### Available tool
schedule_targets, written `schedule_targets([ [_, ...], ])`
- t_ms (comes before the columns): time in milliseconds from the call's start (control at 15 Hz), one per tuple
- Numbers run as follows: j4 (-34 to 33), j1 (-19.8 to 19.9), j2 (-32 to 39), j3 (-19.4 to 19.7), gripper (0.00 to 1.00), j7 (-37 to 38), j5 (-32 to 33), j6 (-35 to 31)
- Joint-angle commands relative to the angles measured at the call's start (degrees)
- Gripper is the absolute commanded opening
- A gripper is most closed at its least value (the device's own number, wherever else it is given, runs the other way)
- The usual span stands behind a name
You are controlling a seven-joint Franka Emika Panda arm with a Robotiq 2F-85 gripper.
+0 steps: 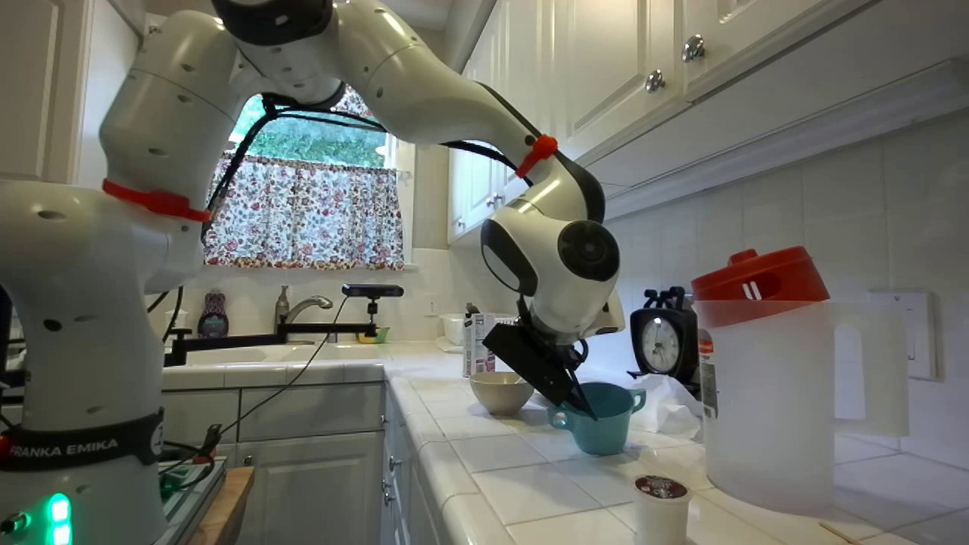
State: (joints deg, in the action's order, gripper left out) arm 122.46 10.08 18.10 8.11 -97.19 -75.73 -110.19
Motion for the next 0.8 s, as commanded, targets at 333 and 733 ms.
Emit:
schedule_targets([
  [333,0.4,0.6,0.9,0.4,0.01,-2.4,0.3,2.4],
  [733,0.4,0.4,0.7,0.4,0.01,-2.0,0.8,2.1],
])
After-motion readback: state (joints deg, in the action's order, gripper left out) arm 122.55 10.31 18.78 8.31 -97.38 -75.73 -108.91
